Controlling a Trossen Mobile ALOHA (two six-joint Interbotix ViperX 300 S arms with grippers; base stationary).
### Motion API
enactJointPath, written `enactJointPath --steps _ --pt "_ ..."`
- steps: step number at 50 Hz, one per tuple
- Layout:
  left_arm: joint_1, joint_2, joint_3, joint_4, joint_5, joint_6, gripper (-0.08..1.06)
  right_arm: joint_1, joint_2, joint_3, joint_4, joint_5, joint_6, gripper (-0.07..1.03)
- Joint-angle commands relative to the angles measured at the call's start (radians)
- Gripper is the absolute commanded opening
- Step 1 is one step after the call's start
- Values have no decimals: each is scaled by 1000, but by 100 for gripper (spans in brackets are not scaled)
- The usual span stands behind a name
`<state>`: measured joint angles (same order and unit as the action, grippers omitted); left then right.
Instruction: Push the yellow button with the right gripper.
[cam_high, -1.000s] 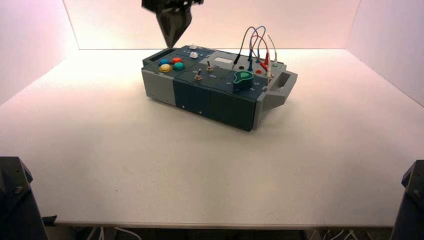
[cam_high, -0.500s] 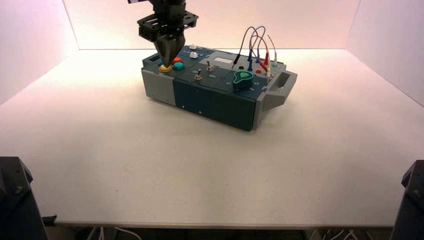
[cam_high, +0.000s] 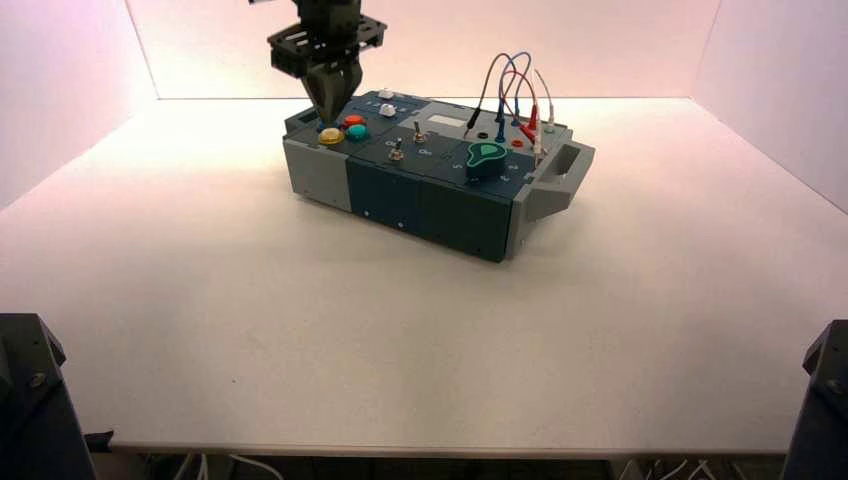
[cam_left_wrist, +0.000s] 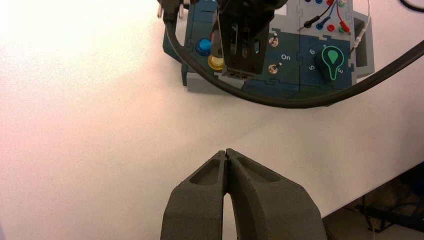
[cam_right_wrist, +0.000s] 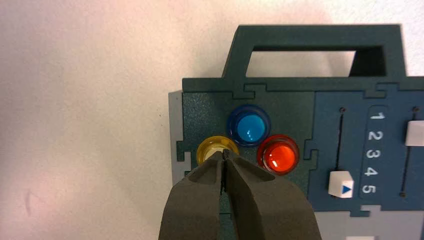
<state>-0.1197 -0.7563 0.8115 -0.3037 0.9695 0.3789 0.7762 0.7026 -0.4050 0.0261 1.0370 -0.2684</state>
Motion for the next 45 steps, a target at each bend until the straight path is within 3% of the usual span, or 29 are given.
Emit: enactJointPath --steps 1,16,29,38,45 --pt "-5 3 -23 0 -11 -2 -3 6 -15 -18 0 2 3 -2" --pt "-5 34 -51 0 -17 -5 -3 6 -41 -51 0 37 3 -2" --pt "-3 72 -61 0 -40 -64 -3 0 -86 -63 -6 66 3 -2" --pt "-5 118 -63 0 -69 -74 -3 -5 -123 -9 -43 52 3 -2" --pt "-5 161 -71 0 -95 -74 -3 -15 -163 66 -48 15 2 -2"
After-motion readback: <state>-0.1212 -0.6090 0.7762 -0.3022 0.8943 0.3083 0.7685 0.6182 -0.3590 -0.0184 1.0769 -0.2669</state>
